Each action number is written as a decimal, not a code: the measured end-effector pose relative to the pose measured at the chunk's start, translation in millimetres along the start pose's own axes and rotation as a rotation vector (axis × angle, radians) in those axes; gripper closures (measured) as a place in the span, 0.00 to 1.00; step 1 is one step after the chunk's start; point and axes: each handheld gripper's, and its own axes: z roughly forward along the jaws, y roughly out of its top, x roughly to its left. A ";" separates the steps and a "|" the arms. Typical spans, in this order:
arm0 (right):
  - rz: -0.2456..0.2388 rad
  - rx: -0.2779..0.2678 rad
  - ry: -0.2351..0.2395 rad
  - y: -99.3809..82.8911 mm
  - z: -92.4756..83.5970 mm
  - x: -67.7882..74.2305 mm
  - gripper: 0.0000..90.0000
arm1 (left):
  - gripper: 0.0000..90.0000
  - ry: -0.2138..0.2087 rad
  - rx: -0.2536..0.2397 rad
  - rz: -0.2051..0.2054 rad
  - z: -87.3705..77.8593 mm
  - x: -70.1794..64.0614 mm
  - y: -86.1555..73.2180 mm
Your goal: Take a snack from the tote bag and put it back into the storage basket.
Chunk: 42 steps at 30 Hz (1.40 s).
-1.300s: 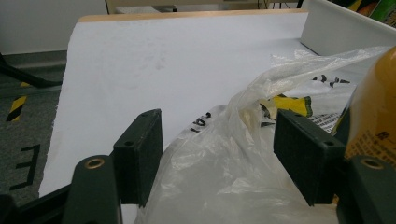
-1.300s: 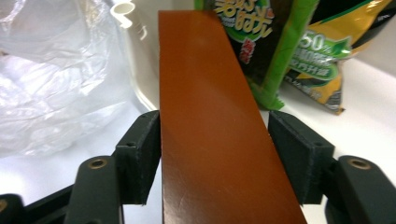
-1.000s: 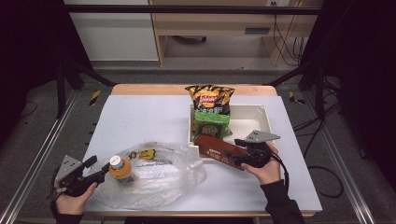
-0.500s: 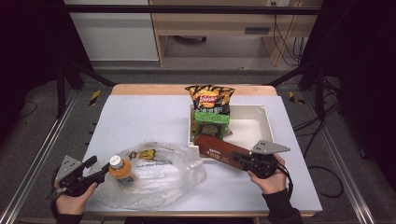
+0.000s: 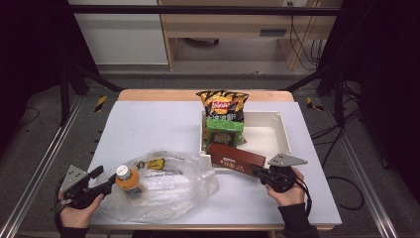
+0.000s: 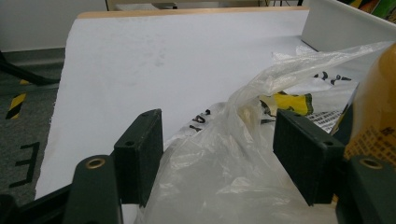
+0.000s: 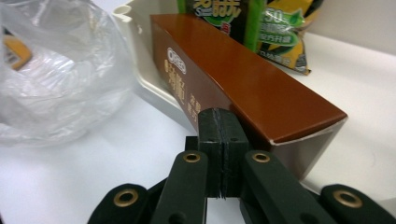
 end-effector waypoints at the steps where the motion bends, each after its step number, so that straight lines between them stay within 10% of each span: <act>1: 0.009 0.003 -0.008 -0.7 0.8 -1.4 1.00 | 0.36 -0.002 0.001 0.000 0.3 -0.1 -0.1; 18: 0.035 -0.017 -0.100 -4.6 15.4 -17.5 0.98 | 0.36 -0.003 0.013 0.004 3.0 -0.6 -1.9; 29: 0.076 -0.111 -0.293 -8.2 7.6 -31.5 0.52 | 0.36 -0.006 0.020 0.005 4.5 -1.2 -3.0; 42: 0.061 -0.089 -0.239 -11.0 26.5 -30.6 0.54 | 0.36 -0.003 0.021 0.009 4.4 -0.4 -2.9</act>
